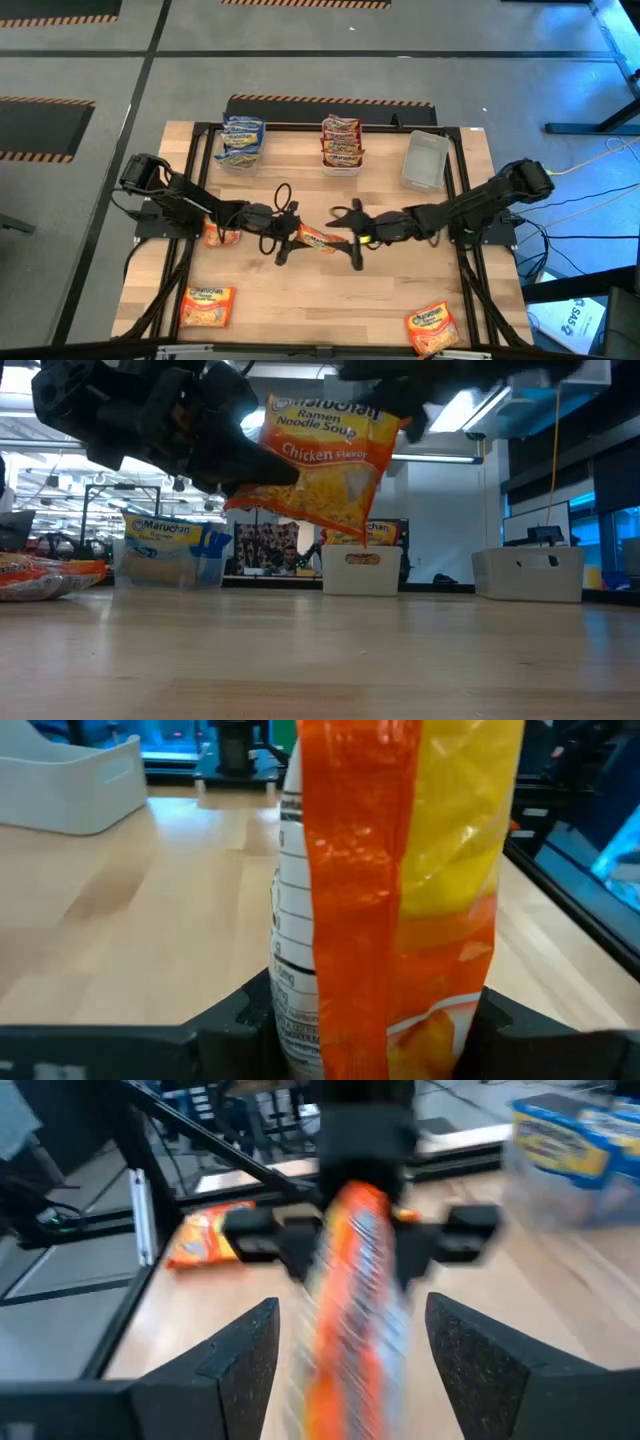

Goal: Sort Maruchan noodles
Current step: Put the orange noodle pack into the gray bin

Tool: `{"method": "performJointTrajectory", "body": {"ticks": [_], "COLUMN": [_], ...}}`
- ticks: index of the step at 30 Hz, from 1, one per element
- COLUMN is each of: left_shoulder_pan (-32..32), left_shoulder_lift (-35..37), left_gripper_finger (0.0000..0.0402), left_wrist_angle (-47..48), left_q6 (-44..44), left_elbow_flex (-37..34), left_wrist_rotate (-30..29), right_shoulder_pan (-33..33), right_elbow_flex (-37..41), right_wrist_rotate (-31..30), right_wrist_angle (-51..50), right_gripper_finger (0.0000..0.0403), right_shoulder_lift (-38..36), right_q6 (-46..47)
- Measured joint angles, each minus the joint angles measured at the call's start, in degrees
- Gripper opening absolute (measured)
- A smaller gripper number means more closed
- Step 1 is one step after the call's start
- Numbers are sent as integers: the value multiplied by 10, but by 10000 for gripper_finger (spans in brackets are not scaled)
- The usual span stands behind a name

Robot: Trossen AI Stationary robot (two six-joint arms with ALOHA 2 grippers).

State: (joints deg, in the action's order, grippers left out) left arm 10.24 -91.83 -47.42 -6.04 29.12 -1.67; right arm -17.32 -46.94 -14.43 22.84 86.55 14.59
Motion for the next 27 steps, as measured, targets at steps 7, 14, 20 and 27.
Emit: {"method": "performJointTrajectory", "body": {"ticks": [7,14,20,27], "left_shoulder_pan": [1,3,4,4], "left_shoulder_lift": [0,0,0,0], "left_gripper_finger": [161,161,161,161], "left_wrist_angle": [8,5,1,-3], "left_q6": [-8,-7,-4,-7], "left_elbow_flex": [0,0,0,0], "left_wrist_rotate": [-17,-17,-18,-18], "right_shoulder_pan": [24,31,42,46], "right_elbow_flex": [-141,-205,-218,-217], "right_wrist_rotate": [22,26,44,75], "right_wrist_angle": [-213,-295,-316,-314], "right_gripper_finger": [237,237,237,225], "right_shoulder_lift": [77,113,122,139], "right_q6": [10,15,20,-11]}}
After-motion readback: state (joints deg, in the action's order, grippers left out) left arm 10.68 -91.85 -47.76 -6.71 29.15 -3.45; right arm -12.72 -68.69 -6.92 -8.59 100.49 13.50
